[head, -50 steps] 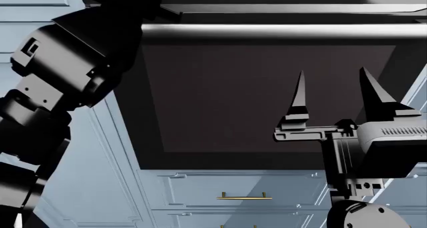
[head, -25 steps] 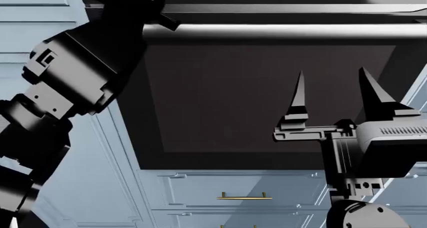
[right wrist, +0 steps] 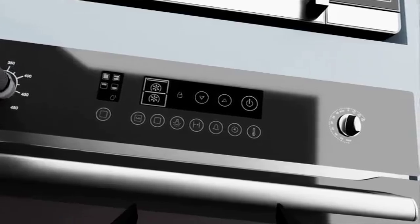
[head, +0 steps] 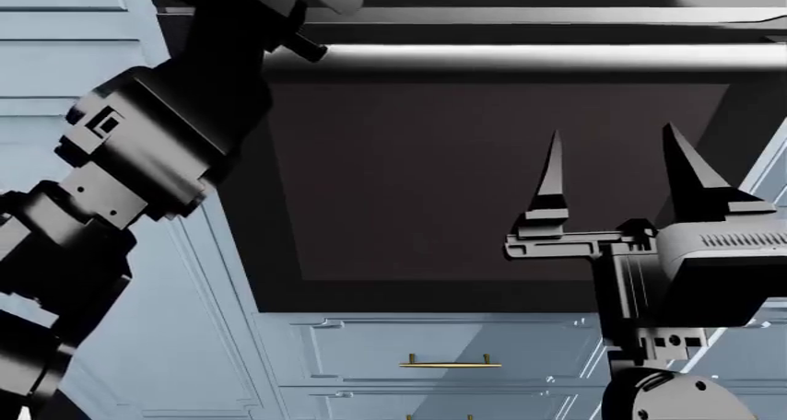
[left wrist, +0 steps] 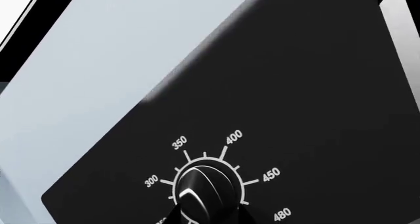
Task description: Preheat the oven by turning the temperature knob.
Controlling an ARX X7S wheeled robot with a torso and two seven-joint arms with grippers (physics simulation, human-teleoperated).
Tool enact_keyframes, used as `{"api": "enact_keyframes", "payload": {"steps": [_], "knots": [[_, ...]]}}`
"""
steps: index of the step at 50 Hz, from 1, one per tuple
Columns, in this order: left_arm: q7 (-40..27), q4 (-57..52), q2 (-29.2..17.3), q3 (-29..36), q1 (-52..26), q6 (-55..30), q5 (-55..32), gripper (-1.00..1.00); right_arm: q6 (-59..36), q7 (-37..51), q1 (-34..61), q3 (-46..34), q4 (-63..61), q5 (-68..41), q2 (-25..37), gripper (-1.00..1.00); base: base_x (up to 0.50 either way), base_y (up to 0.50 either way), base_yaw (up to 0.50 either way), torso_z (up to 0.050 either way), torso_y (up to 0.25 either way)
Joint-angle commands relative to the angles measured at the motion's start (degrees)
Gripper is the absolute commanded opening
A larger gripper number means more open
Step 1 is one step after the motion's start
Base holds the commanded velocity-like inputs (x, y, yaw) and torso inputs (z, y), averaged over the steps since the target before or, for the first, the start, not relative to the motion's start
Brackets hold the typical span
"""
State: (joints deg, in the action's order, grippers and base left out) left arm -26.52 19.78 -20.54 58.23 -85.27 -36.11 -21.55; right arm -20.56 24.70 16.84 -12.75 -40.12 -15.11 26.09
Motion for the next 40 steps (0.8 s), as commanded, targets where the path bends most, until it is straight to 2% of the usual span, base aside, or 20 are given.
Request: {"api": "enact_keyframes", "payload": {"steps": [1,40], "knots": [[6.94,18.45,3.01,-1.21,-6.04,6.85,4.12,-1.0,0.04,0.1,0.04,-0.23,-0.15,0.23,-0.11,1.0,0.04,-0.01,-0.02,0.0,0.0],[4.69,17.78,1.43,7.81,-5.42,9.66,14.33,-1.0,0.09,0.64,0.03,-0.64,-0.23,0.26,0.25,1.0,0.03,-0.01,-0.02,0.006,0.0]]}}
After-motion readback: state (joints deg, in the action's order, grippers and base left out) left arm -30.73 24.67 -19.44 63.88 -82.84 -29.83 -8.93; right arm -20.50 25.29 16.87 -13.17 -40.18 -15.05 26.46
